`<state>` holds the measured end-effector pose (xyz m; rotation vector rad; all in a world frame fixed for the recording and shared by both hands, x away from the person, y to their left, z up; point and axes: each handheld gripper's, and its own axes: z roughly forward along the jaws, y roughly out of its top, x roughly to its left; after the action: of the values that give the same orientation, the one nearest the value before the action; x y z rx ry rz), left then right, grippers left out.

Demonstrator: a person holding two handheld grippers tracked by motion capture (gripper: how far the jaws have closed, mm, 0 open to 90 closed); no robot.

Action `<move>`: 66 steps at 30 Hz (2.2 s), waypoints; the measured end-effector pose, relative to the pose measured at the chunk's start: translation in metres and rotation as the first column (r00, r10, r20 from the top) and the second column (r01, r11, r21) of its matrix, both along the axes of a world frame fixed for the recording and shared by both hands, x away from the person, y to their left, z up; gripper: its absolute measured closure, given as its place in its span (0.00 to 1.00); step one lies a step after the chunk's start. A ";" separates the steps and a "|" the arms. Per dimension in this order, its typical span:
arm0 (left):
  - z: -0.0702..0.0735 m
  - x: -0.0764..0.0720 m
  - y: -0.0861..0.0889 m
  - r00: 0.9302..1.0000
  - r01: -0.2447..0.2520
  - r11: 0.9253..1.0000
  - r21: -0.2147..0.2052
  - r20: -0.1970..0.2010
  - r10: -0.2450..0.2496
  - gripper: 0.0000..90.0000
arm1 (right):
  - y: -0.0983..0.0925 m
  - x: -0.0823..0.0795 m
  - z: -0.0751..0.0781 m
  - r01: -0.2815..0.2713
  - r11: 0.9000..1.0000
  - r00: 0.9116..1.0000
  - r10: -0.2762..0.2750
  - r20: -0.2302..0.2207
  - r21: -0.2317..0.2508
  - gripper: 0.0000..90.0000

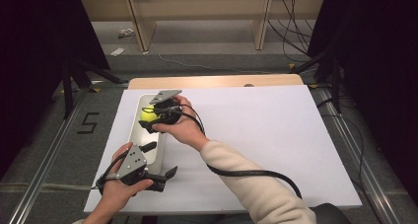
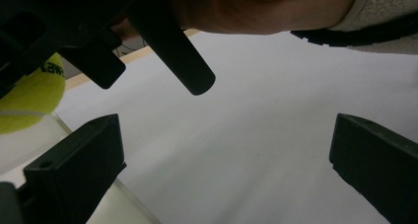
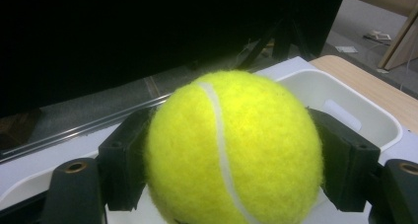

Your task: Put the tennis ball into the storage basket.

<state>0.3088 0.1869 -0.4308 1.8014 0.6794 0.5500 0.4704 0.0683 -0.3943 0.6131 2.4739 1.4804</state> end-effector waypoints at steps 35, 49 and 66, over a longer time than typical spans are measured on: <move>0.000 -0.001 -0.001 1.000 0.005 1.000 0.002 -0.001 -0.005 0.00 | 0.015 0.004 -0.005 -0.021 0.999 1.000 0.020 -0.011 -0.033 0.29; -0.001 -0.001 -0.001 1.000 0.008 1.000 0.005 -0.002 -0.008 0.00 | 0.021 0.008 -0.006 -0.031 0.998 0.999 0.030 -0.020 -0.054 0.29; -0.001 -0.001 -0.002 1.000 0.013 1.000 0.008 -0.006 -0.013 0.00 | 0.026 0.014 -0.011 -0.033 0.996 0.999 0.030 -0.042 -0.083 0.29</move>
<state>0.3081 0.1850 -0.4319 1.8139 0.6695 0.5395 0.4846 0.0940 -0.4055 0.5968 2.5728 1.3797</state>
